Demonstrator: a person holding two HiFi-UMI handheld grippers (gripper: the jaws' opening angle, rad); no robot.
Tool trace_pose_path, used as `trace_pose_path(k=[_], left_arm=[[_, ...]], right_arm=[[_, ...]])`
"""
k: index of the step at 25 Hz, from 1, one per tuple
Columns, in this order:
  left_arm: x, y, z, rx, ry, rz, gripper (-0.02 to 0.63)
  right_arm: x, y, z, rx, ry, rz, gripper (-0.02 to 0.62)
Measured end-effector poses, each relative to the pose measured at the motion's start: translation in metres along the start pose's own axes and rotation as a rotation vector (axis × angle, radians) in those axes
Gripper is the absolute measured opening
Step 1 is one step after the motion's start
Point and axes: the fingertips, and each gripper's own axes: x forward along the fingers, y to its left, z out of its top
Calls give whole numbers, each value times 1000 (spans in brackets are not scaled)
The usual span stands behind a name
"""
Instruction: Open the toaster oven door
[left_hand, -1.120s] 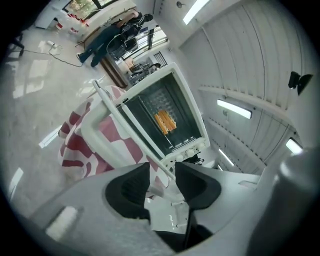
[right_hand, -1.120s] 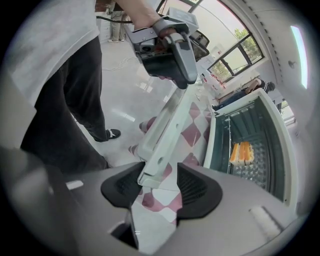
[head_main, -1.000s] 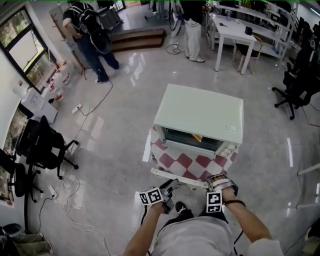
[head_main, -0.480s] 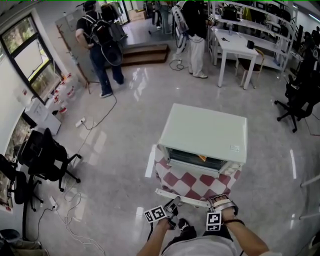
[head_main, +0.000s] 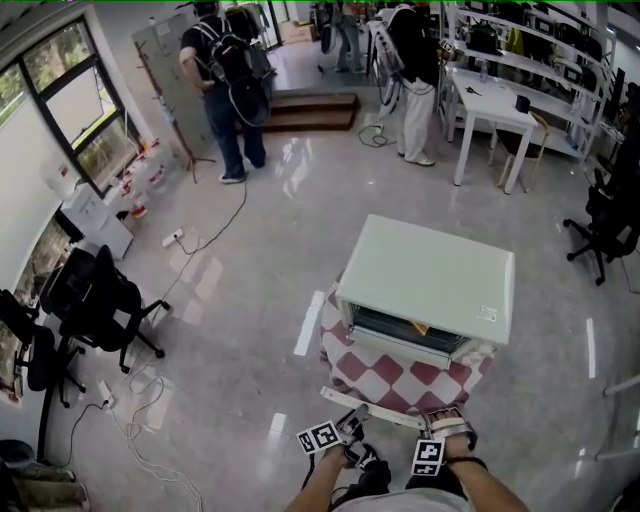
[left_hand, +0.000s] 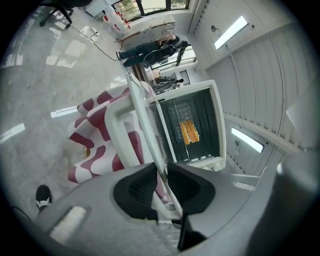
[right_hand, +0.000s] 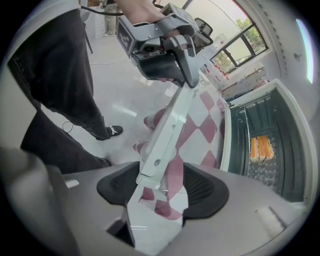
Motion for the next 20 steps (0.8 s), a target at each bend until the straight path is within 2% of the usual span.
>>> trace_pose_path(k=[12,20], left_arm=[[6,26,-3,-66,-23,17,61],[10,36,-2,-96,-6,29,64]], right_arm=[[14,16,9,90,-8,78,267],[20,22,14,156,0,122,267]])
